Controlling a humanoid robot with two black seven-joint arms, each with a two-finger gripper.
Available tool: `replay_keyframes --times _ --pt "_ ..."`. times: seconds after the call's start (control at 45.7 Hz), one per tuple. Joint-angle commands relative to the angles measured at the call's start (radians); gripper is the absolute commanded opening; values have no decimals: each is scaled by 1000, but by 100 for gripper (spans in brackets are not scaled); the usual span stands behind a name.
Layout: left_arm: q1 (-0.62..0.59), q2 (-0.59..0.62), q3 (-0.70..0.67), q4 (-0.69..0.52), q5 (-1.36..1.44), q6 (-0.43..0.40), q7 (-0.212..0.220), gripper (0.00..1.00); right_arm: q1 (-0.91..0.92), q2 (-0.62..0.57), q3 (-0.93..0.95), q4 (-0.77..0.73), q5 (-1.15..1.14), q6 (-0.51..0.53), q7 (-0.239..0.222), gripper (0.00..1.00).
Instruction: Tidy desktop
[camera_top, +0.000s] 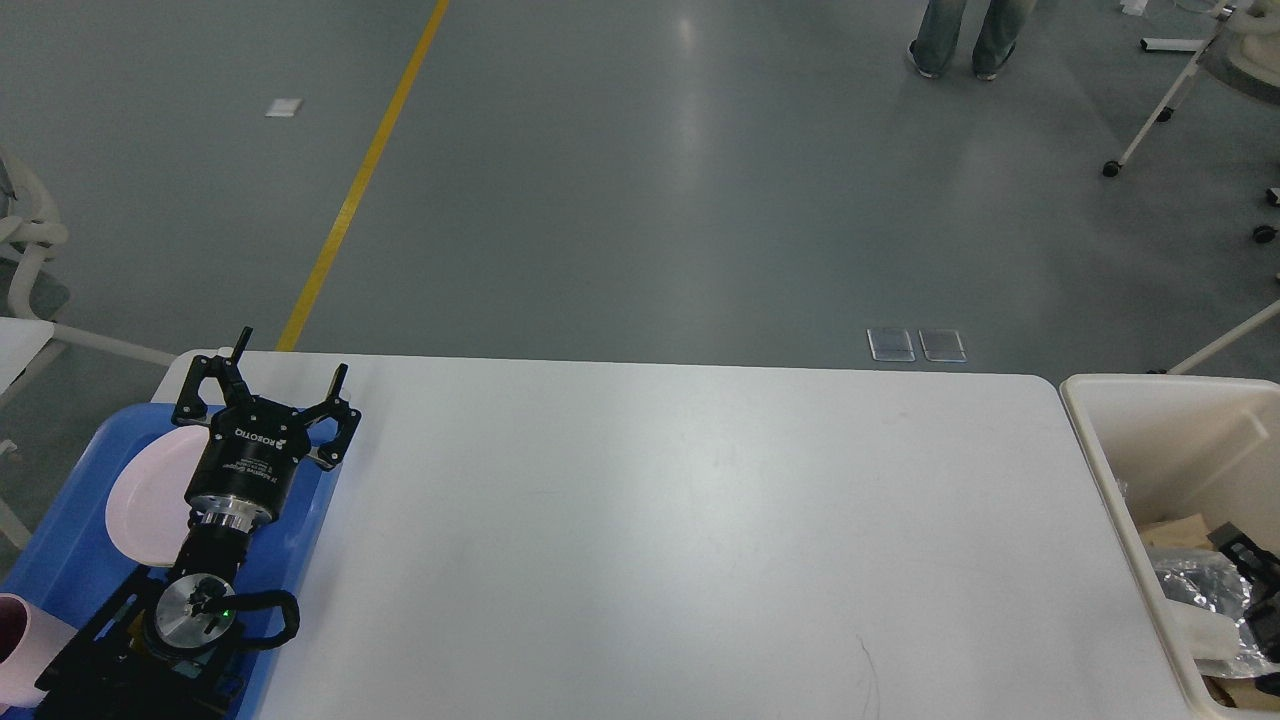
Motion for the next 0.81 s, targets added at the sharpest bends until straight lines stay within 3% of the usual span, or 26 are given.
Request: replay_keyframes --times 0.0,0.131,0.241,0.372,0.503,0.547,0.59,0.612,0.634,0.656,0.787 --pt "0 0 0 -2 0 1 0 96 58 0 254 20 -1 8 0 100" --pt "0 0 0 0 0 1 0 96 167 -70 509 147 -7 11 6 100" --pt "0 0 0 0 0 1 0 96 211 -151 792 339 -7 11 6 100" --pt "0 0 0 0 0 1 -2 96 199 -204 1196 515 -10 16 6 100" --pt "0 0 0 0 0 -1 -2 96 126 -201 1426 670 -19 37 23 100" --pt "0 0 0 0 0 -1 -2 96 99 -194 1459 721 -21 51 57 100" --pt "0 0 0 0 0 1 -2 96 64 -184 1485 756 -21 77 119 100" --pt "0 0 0 -2 0 1 -2 96 44 -178 1498 768 -21 91 161 100" --pt "2 0 0 0 0 -1 -2 96 -1 -150 1527 791 -24 124 260 100" --pt "0 0 0 0 0 -1 -2 96 -17 -136 1537 798 -29 134 297 100" --pt "2 0 0 0 0 -1 -2 96 -88 -63 1557 833 -163 132 445 100"
